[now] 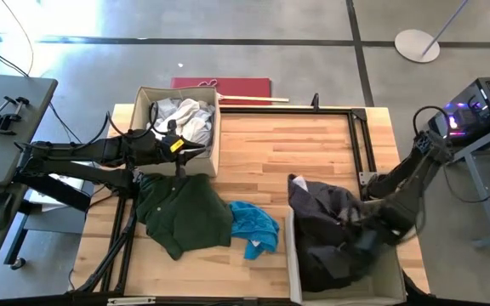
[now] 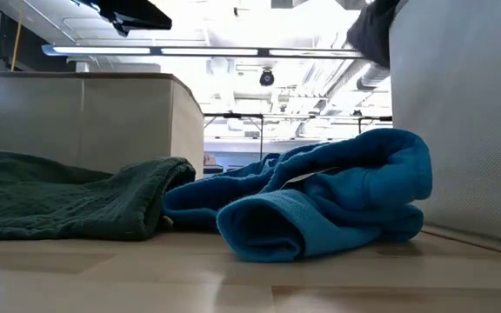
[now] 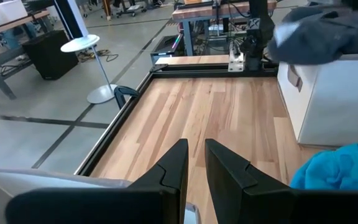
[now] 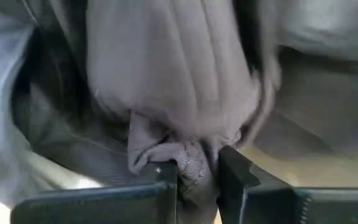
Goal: Sort clothes
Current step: Put the gray shorts into the bottom laundry organizer
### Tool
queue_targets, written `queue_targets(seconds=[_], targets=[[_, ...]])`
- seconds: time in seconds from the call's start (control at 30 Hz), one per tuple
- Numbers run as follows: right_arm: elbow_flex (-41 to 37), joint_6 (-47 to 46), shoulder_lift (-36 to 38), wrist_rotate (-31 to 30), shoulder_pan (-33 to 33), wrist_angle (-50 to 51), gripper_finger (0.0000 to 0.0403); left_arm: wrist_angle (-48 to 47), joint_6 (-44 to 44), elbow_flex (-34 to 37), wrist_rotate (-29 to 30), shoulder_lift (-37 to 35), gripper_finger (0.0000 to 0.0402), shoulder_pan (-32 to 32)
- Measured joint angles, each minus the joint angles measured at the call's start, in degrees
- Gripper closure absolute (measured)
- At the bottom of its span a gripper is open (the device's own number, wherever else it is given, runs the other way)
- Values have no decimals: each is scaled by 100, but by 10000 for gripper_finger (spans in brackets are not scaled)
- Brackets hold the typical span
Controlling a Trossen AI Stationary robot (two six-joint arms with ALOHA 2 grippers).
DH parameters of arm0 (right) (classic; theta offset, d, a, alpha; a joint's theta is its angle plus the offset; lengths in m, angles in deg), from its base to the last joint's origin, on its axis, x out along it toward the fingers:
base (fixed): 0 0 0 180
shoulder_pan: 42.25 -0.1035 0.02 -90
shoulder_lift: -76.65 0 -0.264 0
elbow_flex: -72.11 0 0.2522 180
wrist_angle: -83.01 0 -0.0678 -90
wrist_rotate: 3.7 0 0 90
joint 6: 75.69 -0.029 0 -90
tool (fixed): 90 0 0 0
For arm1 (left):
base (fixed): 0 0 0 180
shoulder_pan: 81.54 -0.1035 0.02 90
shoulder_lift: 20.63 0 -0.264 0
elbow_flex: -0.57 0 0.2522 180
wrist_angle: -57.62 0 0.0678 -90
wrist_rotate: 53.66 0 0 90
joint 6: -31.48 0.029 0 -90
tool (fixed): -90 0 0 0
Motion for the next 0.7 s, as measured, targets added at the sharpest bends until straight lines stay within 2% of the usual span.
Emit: queue_targets(seconds=[0.07,0.17,0.37,0.53,0.7], targets=[[-696,403,219,323,267,-890,361,11,51,0,0,0,357,0],[-1610,879,454,405,676,-2011,361,8,56,0,0,0,357,0],[-3006,1353,407,969,1219,-3010,347,4,56,0,0,0,357,0],[-3817,1348,415,1241,1336,-3265,299,9,60,0,0,0,357,0],[-3892,1588,442,1636,1452,-3123,223,98,144,0,2,0,357,0]])
